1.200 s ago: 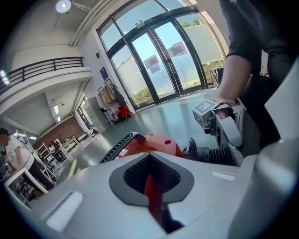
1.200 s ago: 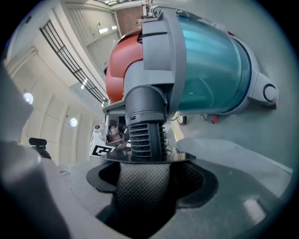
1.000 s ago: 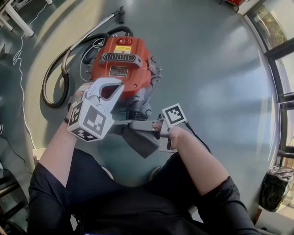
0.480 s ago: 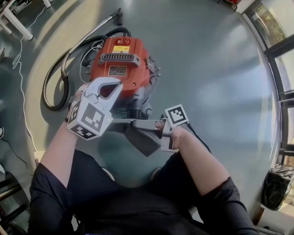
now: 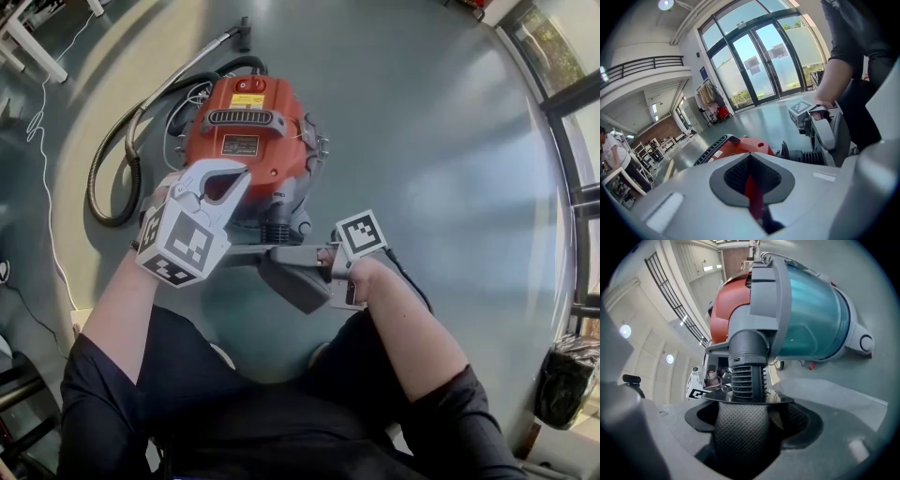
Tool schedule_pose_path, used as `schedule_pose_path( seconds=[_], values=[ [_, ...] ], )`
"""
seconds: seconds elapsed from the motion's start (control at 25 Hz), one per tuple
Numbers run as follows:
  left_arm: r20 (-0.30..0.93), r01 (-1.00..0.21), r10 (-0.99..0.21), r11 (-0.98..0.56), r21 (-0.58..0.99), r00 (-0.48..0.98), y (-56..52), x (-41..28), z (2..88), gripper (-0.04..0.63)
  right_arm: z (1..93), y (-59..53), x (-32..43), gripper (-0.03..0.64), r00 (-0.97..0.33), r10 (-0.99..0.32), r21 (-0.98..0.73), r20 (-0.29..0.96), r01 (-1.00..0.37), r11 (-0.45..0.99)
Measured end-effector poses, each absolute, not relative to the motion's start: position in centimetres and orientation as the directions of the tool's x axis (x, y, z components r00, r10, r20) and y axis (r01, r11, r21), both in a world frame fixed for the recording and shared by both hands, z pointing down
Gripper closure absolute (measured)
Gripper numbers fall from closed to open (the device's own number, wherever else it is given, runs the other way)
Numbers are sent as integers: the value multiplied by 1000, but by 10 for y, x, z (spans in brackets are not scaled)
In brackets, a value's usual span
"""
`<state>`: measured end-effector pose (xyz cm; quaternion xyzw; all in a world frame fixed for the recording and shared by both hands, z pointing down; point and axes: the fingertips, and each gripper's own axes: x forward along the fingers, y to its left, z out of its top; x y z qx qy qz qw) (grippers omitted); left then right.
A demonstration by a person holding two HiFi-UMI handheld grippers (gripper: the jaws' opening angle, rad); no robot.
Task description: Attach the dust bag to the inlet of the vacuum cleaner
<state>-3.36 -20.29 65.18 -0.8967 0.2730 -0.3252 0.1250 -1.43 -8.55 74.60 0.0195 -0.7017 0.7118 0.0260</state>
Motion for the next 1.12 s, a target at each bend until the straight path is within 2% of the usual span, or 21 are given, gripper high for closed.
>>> schedule_pose_path(
  seconds=[0.28, 0.48, 0.64, 0.88, 1.12],
  values=[
    [514, -411, -575, -817, -404, 637, -202, -32, 651, 584, 748, -85, -15, 258, -999, 20, -995, 29, -30, -90],
    [516, -412, -578, -815, -407, 633, -202, -33, 653, 584, 747, -87, -18, 258, -1000, -25, -993, -2, 5, -120],
    [518, -406, -577, -815, -413, 631, -202, -32, 654, 584, 751, -87, -7, 233, -999, -53, -994, 2, 4, -111],
    [522, -401, -579, -814, -421, 627, -200, -32, 653, 584, 750, -90, -9, 233, -999, 3, -997, 42, -42, -66],
    [517, -403, -584, -810, -426, 626, -201, -32, 654, 584, 750, -91, -13, 233, -1000, -22, -998, 11, -9, -64]
  ],
)
